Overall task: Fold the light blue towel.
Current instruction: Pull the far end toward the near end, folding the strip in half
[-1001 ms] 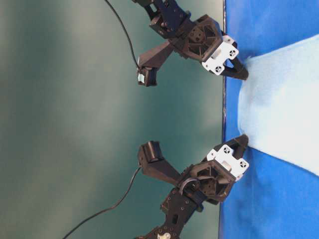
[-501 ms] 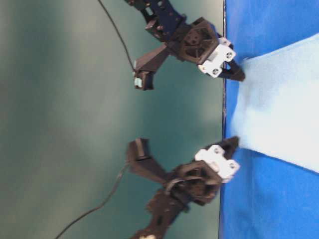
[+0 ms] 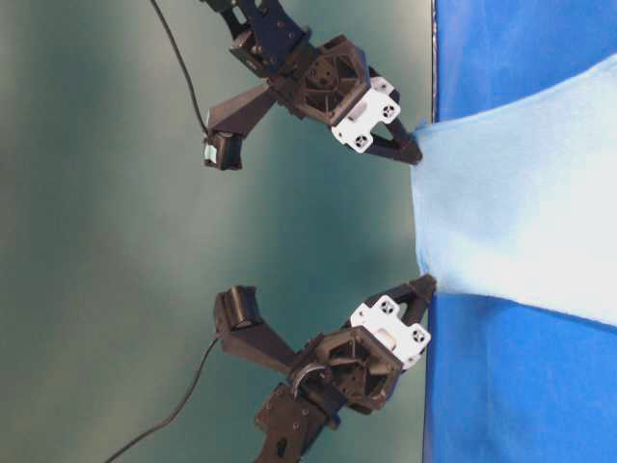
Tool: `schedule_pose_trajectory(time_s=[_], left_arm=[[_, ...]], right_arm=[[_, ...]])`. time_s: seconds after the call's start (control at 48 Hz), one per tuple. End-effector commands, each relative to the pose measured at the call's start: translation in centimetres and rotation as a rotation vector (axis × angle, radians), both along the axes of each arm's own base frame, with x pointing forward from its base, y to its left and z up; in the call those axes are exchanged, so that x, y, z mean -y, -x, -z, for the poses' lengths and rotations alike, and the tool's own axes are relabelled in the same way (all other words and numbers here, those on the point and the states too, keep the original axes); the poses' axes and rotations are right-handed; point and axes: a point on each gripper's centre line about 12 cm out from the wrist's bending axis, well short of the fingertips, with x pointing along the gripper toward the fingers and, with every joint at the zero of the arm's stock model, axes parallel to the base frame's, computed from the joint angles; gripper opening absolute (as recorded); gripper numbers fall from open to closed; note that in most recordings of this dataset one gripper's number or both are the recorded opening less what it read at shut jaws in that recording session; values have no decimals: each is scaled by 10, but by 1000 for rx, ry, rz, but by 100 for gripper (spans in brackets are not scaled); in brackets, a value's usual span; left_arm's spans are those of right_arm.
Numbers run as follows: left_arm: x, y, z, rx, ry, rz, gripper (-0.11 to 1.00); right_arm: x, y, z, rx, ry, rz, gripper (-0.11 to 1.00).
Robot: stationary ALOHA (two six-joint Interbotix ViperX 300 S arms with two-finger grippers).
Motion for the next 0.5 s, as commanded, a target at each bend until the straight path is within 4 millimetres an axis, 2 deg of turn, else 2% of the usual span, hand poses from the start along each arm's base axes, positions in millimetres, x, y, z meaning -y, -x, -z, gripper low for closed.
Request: schedule_pose_trajectory(time_s=[0.0,0.125,0.209,0.355,0.48], left_arm=[[8,-2,-20,44,-22,18,3],[27,-1,-27,48,-24,58,3],[47,0,-31,49,-22,103,3],[87,2,-37,49,-19,197,3],[124,3,-35,34,-6,287,3]], right_arm=[[-9,-2,-16,37,16,-18,3],[-38,-4,-19,48,-9,-60,3],[-59,-4,-22,48,-26,-88,3],[-97,-3,-30,34,-53,-139,3],[-130,-3,-31,12,-87,-179,3]])
